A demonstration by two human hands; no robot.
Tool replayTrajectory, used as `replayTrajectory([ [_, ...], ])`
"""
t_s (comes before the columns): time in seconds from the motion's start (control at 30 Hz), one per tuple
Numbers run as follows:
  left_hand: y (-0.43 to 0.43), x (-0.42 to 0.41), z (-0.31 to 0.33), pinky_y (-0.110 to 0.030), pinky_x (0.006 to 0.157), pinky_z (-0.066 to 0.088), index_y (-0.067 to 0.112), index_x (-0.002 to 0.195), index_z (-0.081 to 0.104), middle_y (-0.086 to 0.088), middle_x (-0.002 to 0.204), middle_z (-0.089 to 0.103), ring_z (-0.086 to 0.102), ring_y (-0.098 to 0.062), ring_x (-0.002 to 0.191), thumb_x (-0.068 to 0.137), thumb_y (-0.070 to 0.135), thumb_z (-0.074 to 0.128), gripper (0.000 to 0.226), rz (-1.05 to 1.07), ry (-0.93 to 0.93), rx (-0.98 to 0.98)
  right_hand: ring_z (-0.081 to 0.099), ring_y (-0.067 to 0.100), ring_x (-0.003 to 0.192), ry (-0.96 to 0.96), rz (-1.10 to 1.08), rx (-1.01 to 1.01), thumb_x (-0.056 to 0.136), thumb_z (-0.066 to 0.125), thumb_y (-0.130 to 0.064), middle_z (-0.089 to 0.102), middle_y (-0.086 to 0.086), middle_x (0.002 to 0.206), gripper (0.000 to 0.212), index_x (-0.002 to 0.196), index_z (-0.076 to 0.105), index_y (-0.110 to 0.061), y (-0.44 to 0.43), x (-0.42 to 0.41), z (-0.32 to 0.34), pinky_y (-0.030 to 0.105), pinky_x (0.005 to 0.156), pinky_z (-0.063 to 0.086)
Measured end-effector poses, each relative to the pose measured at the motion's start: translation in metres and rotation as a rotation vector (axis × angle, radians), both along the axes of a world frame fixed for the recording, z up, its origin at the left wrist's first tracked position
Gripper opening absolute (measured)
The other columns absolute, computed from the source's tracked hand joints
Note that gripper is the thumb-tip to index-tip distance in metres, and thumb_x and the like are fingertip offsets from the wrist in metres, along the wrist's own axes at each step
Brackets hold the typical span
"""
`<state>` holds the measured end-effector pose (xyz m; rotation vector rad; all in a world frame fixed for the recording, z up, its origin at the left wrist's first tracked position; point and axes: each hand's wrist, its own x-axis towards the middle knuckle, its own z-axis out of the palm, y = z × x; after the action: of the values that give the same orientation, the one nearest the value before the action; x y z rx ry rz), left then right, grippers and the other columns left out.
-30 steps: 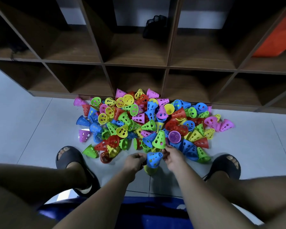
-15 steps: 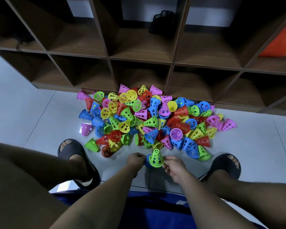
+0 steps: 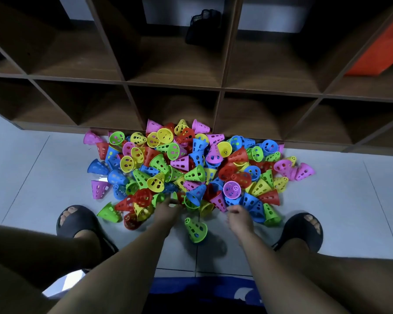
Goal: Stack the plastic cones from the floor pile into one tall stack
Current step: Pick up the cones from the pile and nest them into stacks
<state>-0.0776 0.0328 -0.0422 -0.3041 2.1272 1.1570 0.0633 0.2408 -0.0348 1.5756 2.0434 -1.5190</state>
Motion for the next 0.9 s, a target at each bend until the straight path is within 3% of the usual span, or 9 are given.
replayTrajectory([
  [0.1, 0.004, -0.007, -0.004, -0.025, 0.061, 0.052, 0.018, 0.118, 0.070, -0.011, 0.117, 0.067, 0.067, -0.017, 0.087, 0.101, 0.017, 0.065, 0.018, -0.058, -0.028, -0.005, 0.064, 0.023, 0.097, -0.013, 0.010, 0.146, 0.096, 0.055, -0.007, 0.067, 0.001, 0.117, 0.026, 0.112, 0.070, -0.022, 0.022, -0.012, 0.002, 0.036, 0.080, 0.053],
  [0.27, 0.005, -0.007, -0.012, -0.021, 0.063, 0.047, 0.012, 0.131, 0.068, -0.006, 0.111, 0.073, 0.066, -0.012, 0.093, 0.107, 0.017, 0.056, 0.027, -0.168, -0.095, -0.031, 0.065, 0.030, 0.101, -0.021, 0.093, 0.177, 0.098, 0.052, -0.011, 0.053, -0.004, 0.126, 0.037, 0.129, 0.065, -0.029, 0.048, -0.026, -0.003, 0.038, 0.072, 0.051],
  [0.47, 0.000, -0.009, -0.010, -0.033, 0.074, 0.062, 0.019, 0.109, 0.078, -0.002, 0.101, 0.075, 0.069, -0.017, 0.085, 0.101, 0.013, 0.064, 0.017, -0.148, 0.029, -0.143, 0.062, 0.030, 0.124, -0.071, 0.186, 0.078, 0.104, 0.048, -0.017, 0.054, 0.007, 0.150, 0.046, 0.150, 0.052, -0.024, 0.064, -0.037, -0.026, 0.052, 0.099, 0.057],
  [0.57, -0.004, -0.011, -0.003, -0.035, 0.069, 0.062, 0.021, 0.094, 0.075, 0.000, 0.092, 0.075, 0.070, -0.018, 0.082, 0.097, 0.008, 0.068, 0.015, -0.081, 0.144, -0.185, 0.065, 0.033, 0.120, -0.103, 0.190, 0.110, 0.104, 0.046, -0.015, 0.059, 0.010, 0.143, 0.045, 0.147, 0.055, -0.021, 0.063, -0.035, -0.020, 0.051, 0.094, 0.058],
  [0.67, -0.009, -0.012, 0.005, -0.043, 0.072, 0.062, 0.023, 0.088, 0.069, 0.001, 0.087, 0.073, 0.069, -0.022, 0.083, 0.091, 0.005, 0.071, 0.018, 0.000, 0.215, -0.199, 0.065, 0.034, 0.117, -0.097, 0.158, 0.222, 0.102, 0.052, -0.010, 0.066, 0.007, 0.136, 0.041, 0.140, 0.064, -0.020, 0.058, -0.030, -0.004, 0.040, 0.082, 0.054],
  [0.8, -0.013, -0.008, 0.021, -0.038, 0.060, 0.058, 0.017, 0.103, 0.058, -0.004, 0.095, 0.067, 0.066, -0.024, 0.078, 0.091, 0.004, 0.072, 0.023, 0.152, 0.186, -0.129, 0.067, 0.033, 0.114, 0.002, 0.002, 0.296, 0.093, 0.055, 0.000, 0.073, 0.006, 0.124, 0.037, 0.118, 0.076, -0.017, 0.051, -0.027, 0.006, 0.042, 0.093, 0.058],
  [0.9, -0.017, -0.004, 0.033, -0.036, 0.056, 0.053, 0.016, 0.117, 0.057, -0.008, 0.101, 0.066, 0.065, -0.024, 0.075, 0.094, 0.006, 0.070, 0.028, 0.234, 0.163, -0.066, 0.071, 0.031, 0.104, 0.034, -0.065, 0.329, 0.087, 0.057, 0.005, 0.077, 0.002, 0.109, 0.037, 0.102, 0.078, -0.021, 0.044, -0.025, 0.015, 0.036, 0.085, 0.058],
])
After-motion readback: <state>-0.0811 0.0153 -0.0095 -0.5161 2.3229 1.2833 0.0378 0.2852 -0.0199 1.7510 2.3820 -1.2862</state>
